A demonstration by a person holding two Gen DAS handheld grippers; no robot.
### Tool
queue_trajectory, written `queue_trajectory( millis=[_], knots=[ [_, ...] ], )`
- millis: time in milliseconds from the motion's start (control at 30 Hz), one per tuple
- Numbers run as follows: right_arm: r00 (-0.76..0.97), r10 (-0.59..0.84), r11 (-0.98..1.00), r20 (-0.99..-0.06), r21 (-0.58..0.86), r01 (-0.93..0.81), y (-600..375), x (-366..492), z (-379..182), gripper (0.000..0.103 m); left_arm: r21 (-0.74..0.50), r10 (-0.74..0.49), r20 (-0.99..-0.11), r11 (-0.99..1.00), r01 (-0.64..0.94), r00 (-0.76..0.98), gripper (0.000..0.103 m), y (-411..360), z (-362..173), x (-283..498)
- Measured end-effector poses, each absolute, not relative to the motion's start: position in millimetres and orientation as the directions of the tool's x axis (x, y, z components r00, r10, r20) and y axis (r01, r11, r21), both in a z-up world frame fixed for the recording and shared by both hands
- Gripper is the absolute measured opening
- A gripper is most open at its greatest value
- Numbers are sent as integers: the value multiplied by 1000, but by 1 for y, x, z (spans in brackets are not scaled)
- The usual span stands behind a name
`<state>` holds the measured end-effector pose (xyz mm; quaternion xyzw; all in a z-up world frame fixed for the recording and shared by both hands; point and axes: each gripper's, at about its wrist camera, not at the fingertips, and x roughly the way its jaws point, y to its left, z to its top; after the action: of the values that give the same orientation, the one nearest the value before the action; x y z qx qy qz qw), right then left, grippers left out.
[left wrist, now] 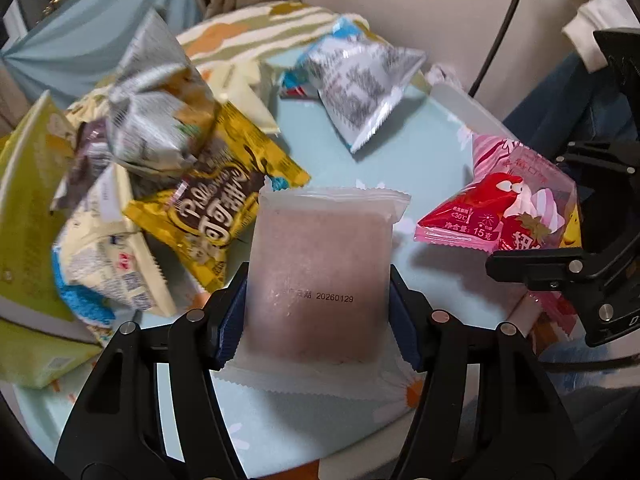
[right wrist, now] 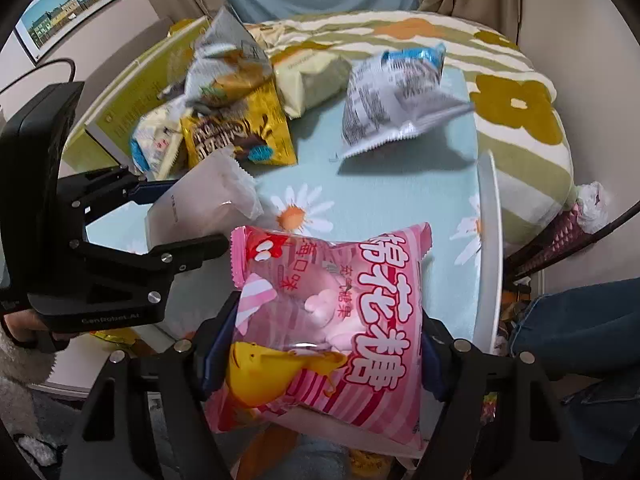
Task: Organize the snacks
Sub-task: 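Grasp the pink cake pack with left tool while right tool grasps the pink candy bag, lift toward box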
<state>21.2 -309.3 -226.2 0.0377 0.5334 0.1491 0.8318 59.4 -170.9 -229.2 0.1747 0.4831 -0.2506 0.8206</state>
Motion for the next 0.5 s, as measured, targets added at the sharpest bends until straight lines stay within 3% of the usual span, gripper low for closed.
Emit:
queue_trajectory(
  millis=[500],
  knots=[
    [510, 367, 918, -778, 215, -333, -283, 49, -126, 71, -20, -219, -767, 948, 317, 604, 62, -111, -112, 54]
  ],
)
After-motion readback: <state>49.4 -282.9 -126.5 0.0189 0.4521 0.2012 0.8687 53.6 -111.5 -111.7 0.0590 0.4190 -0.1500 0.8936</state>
